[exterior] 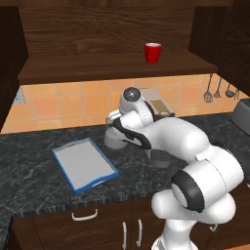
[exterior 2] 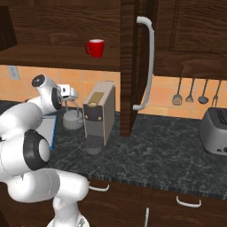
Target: Pick the kettle from the counter and place it on the tray. Then pick the mug from the cabinet and place it on the tray. Then close the cabinet doors.
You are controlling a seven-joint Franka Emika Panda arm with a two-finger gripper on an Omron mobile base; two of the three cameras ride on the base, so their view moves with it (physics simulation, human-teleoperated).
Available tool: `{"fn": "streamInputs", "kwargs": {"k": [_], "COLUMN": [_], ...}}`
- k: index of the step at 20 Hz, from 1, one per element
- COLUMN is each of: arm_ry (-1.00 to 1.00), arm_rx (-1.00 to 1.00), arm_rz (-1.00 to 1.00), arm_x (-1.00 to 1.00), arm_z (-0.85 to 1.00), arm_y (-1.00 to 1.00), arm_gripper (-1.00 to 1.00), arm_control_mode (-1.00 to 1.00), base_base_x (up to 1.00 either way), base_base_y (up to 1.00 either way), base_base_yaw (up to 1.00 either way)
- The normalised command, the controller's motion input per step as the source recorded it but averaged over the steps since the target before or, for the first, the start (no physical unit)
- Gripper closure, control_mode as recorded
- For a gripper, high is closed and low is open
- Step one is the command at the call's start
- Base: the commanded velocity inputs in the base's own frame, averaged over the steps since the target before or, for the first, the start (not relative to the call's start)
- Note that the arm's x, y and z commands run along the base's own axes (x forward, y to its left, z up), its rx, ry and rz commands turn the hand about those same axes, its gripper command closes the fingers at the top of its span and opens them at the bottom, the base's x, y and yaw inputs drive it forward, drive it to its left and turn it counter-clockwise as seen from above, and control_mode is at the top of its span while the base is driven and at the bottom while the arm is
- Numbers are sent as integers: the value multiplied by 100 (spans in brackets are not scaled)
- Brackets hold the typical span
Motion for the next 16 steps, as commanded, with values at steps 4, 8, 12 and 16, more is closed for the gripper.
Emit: {"fn": "streamInputs", "kwargs": {"k": [4, 8, 12, 16], "arm_ry": [0, 1, 3, 3], "arm_rx": [0, 0, 0, 0], "arm_rz": [0, 0, 0, 1], "arm_x": [33, 25, 23, 26], "arm_z": [-10, -11, -28, -19], "arm_y": [-1, 0, 0, 0], "arm_gripper": [-100, -100, -100, -100], "arm_control_mode": [-100, -100, -100, -100], "base_base_x": [0, 0, 0, 0], "base_base_y": [0, 0, 0, 0], "base_base_yaw": [0, 0, 0, 0]}}
